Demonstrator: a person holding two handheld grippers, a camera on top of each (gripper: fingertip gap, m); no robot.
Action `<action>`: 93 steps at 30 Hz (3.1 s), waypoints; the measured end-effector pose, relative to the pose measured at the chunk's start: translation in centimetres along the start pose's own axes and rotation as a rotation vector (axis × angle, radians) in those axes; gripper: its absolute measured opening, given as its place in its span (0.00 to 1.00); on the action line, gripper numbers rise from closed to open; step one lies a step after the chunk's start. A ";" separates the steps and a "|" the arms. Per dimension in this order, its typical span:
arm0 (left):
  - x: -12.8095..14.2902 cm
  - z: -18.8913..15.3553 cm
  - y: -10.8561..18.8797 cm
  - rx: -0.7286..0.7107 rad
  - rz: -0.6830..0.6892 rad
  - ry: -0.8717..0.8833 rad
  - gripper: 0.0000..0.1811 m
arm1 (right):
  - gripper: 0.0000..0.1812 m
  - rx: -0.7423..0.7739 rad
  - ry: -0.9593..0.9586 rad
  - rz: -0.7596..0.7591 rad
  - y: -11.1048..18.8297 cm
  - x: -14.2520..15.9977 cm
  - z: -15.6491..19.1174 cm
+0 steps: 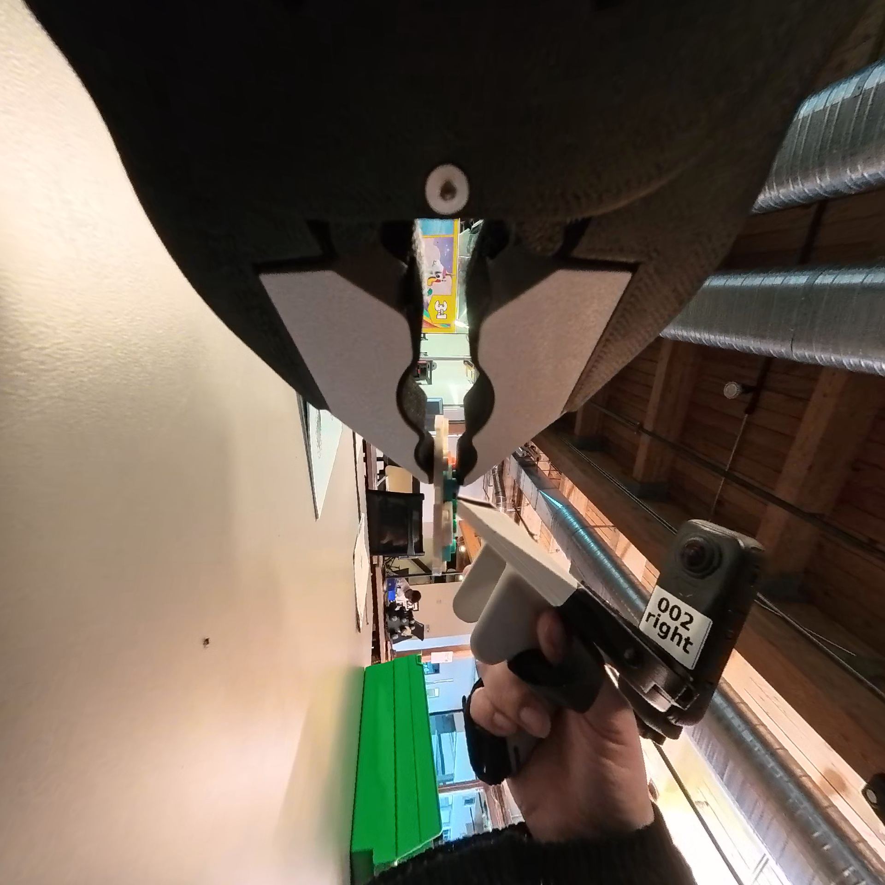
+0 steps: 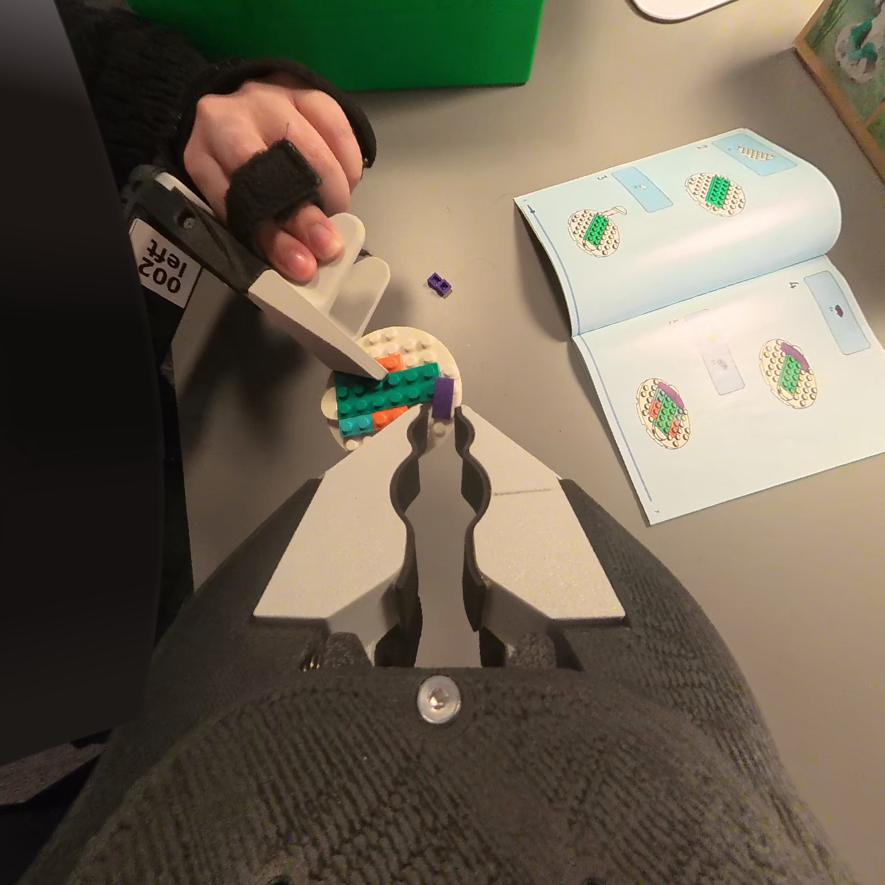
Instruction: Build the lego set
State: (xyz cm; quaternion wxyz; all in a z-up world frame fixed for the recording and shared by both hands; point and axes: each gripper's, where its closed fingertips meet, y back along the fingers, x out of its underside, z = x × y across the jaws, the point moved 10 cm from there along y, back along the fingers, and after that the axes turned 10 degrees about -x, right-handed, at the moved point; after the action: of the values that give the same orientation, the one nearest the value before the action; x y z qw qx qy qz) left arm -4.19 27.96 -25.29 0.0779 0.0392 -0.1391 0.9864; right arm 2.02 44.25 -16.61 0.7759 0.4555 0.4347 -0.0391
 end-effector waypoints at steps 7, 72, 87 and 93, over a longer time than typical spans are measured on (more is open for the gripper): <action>-0.1 0.0 0.0 0.001 -0.005 -0.002 0.04 | 0.04 0.001 -0.003 -0.014 0.1 0.1 -0.1; -0.3 0.0 0.2 -0.012 -0.033 -0.012 0.04 | 0.08 0.062 0.150 -0.050 0.5 0.8 1.0; -0.6 -0.1 0.2 -0.007 -0.050 -0.021 0.04 | 0.03 0.002 0.134 -0.036 -0.2 -0.3 0.6; -0.7 -0.3 0.3 0.001 -0.057 -0.036 0.04 | 0.03 -0.001 0.142 0.042 -0.9 -0.5 0.5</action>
State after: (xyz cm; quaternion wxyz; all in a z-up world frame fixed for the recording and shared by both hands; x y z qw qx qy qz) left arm -3.56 27.68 -25.68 0.1036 0.0608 -0.1390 0.9830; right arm 1.61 43.20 -16.71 0.7441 0.4657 0.4789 0.0099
